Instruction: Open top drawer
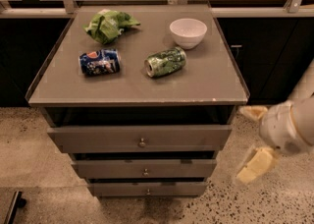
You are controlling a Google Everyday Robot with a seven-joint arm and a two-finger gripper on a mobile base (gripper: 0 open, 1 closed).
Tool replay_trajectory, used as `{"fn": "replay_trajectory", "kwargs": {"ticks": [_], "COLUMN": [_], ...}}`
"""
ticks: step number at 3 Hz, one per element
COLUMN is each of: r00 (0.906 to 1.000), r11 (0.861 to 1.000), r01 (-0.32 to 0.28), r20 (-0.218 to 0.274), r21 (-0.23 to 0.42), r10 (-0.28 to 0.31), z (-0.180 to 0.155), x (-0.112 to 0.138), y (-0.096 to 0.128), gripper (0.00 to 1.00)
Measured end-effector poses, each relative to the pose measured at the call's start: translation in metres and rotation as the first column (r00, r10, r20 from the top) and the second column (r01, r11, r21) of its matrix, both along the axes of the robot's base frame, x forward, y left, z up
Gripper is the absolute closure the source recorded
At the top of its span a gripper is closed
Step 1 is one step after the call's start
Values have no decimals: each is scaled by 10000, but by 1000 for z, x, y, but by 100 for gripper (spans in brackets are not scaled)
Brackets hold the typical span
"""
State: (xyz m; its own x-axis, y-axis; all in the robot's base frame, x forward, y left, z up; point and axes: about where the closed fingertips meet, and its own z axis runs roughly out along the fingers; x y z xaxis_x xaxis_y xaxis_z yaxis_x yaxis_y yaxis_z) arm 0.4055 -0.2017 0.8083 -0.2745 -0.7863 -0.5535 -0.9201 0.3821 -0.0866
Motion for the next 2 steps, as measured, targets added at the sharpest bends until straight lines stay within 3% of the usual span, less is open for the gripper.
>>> {"fn": "replay_trajectory", "kwargs": {"ticks": [1, 2], "r00": [9973, 9890], "r11": [9899, 9858], "r01": [633, 1086], "r20": [279, 863], "r21": [1272, 1282], "r10": [-674, -1202], "z": [-56, -59], "x": [21, 43], "y": [1, -7], "gripper": [18, 42]}}
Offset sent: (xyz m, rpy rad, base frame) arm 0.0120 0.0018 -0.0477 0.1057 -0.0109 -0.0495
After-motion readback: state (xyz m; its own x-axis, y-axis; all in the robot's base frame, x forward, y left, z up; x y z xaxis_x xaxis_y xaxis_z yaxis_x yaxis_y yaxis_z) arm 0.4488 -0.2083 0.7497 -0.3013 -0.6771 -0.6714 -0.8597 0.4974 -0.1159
